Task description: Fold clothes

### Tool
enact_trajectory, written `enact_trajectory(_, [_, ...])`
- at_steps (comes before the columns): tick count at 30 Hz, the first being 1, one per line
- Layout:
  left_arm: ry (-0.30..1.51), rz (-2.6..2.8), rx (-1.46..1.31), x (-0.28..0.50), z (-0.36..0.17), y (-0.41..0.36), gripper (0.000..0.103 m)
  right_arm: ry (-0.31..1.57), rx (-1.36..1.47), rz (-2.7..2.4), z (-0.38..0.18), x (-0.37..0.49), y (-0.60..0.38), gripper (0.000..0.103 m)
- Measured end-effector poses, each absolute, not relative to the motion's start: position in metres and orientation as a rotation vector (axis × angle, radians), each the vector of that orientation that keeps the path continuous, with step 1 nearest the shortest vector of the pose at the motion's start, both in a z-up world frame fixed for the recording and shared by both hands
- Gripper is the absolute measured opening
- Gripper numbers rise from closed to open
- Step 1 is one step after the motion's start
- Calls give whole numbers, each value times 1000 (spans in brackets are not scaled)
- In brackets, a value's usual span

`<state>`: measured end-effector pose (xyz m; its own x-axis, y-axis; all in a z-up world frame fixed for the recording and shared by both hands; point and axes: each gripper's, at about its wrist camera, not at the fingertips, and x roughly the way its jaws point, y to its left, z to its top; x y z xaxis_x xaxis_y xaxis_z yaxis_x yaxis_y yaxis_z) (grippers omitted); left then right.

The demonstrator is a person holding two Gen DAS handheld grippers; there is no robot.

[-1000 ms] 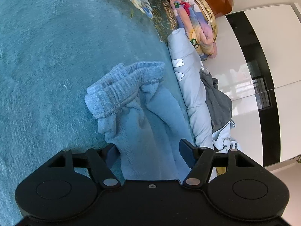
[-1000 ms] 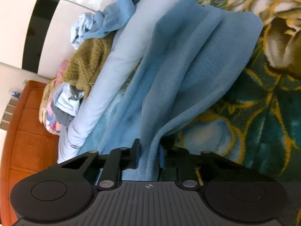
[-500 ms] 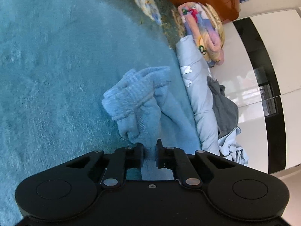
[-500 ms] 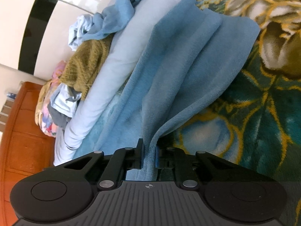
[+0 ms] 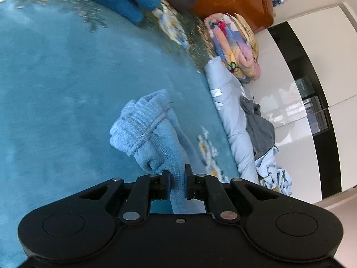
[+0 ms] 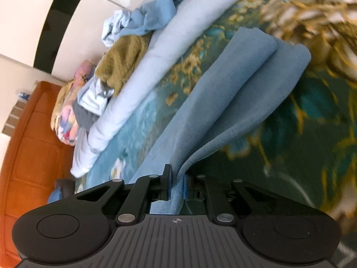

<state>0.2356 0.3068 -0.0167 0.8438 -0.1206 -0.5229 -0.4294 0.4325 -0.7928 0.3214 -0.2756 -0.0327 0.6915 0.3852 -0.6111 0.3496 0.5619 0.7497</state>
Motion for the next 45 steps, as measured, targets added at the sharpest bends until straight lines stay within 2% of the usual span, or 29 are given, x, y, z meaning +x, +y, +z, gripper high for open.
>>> enact_trajectory(12, [549,252,-1139,165,-21,328,7,921,1014,54,-37,268,-262,8])
enact_trajectory(21, [605,272,-1149,169,-28,329,8,956,993,33,-45,268,-259,8])
enact_trajectory(24, [617,260,-1164,167,-24,328,18,960,986,39,-43,267,-260,10])
enact_trajectory(26, [615,245,-1183,164,-22,327,32,960,966,40,-40,264,-260,14])
enact_trajectory(29, [614,219,-1231,155,-18,321,39,957,934,52,-32,255,-264,17])
enact_trajectory(31, [596,196,-1267,144,-16,316,40,949,925,63,-26,246,-274,20])
enact_trajectory(37, [585,124,-1276,133,-6,294,45,832,902,2,-5,220,-327,20])
enact_trajectory(45, [644,-10,-1171,152,11,248,51,799,1023,-71,-16,246,-361,20])
